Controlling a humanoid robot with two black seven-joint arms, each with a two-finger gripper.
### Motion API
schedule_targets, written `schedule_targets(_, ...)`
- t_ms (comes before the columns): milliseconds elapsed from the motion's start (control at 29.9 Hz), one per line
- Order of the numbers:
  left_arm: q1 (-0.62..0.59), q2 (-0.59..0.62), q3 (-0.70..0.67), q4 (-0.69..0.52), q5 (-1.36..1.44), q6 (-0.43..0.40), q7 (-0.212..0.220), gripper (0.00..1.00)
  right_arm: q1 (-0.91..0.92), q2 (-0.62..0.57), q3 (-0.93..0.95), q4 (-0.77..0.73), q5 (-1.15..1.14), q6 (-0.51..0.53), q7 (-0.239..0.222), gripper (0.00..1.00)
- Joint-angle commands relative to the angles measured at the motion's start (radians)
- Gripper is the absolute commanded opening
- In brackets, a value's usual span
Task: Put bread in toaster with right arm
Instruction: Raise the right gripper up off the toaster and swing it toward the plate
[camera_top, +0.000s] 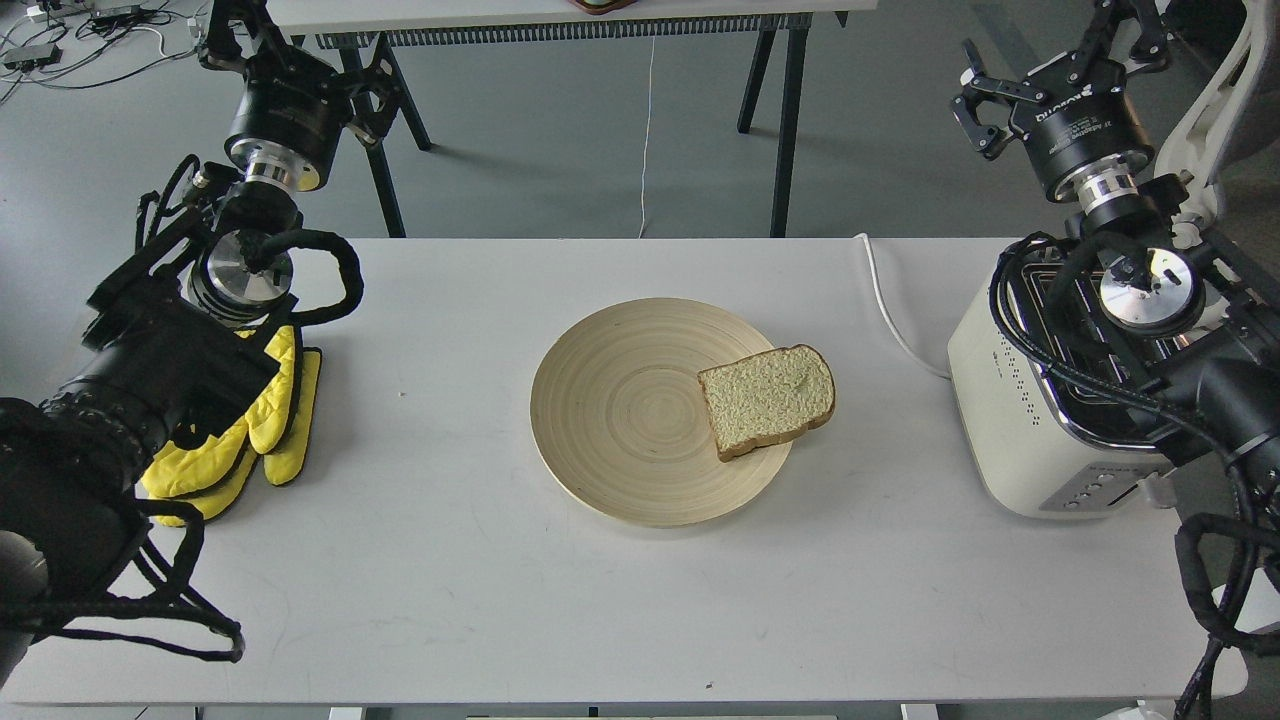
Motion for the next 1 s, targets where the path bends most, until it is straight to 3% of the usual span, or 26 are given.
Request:
schedule_targets(0,0.002,-0.001,0.000,0.001,0.000,0.000,-0.004,1.00,0.002,0.000,-0.003,0.003,0.000,0.000,0.000,0.99)
schedule_targets(401,0.005,-0.009,0.000,-0.002,0.000,0.000,0.003,1.00,0.070,-0.017,-0.037,0.006,-0.020,-0.016,-0.015,0.99)
schedule_targets(703,0.006,-0.012,0.000,-0.004,0.000,0.000,0.001,1.00,0.258,-0.078,-0.316,0.023,-0.176,-0.056,-0.015,0.99)
schedule_targets(970,0.006,-0.012,0.000,-0.004,0.000,0.000,-0.001,1.00,0.298,-0.095,-0.469,0.169,-0.466,-0.238,-0.047,0.99)
